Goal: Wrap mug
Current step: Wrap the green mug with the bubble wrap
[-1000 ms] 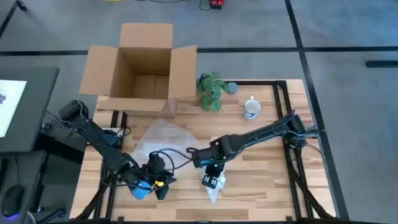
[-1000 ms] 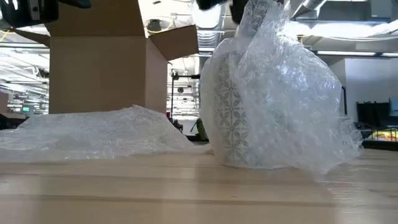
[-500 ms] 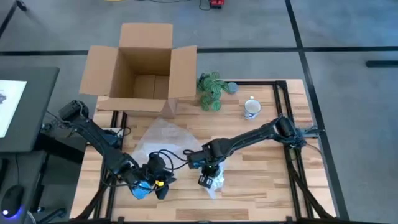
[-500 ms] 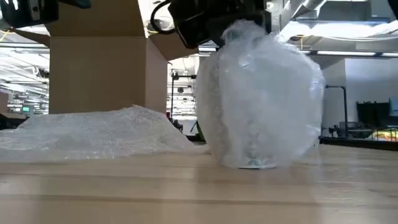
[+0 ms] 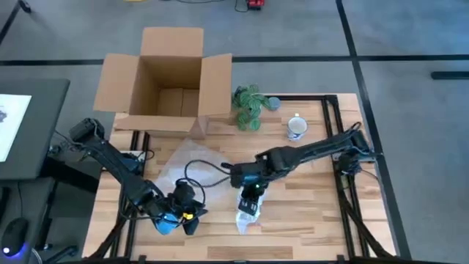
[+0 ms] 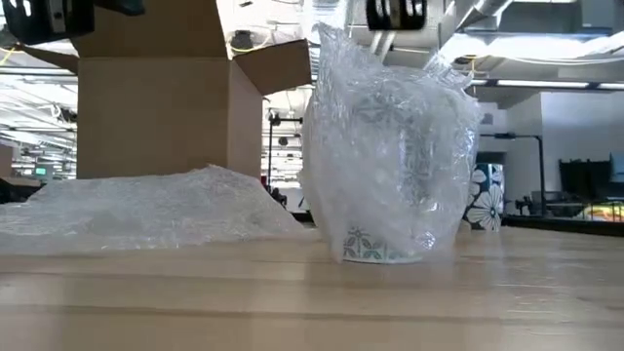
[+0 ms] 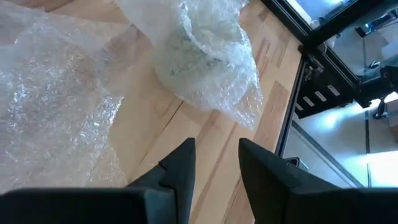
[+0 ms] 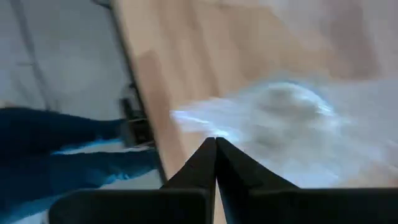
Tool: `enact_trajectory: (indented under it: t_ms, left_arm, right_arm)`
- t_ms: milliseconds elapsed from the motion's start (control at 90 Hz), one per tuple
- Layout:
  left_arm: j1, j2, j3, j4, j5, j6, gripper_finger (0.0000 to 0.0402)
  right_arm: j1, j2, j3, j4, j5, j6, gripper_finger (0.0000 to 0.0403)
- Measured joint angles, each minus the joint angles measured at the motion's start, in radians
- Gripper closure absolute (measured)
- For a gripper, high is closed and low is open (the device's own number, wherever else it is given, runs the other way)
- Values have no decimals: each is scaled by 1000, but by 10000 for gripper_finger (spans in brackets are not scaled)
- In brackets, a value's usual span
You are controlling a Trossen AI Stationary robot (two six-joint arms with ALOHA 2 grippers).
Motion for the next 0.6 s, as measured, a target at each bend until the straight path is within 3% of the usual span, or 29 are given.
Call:
enact_trajectory:
  t_ms: [289,600]
  left_arm:
    - [1,0,0,-3,0,0,297]
    - [1,1,0,1,0,-6,297]
  right_arm:
    - [-2,119,-9,26,15,-31,403]
    - [-35,193,-8,-109,72,-13,403]
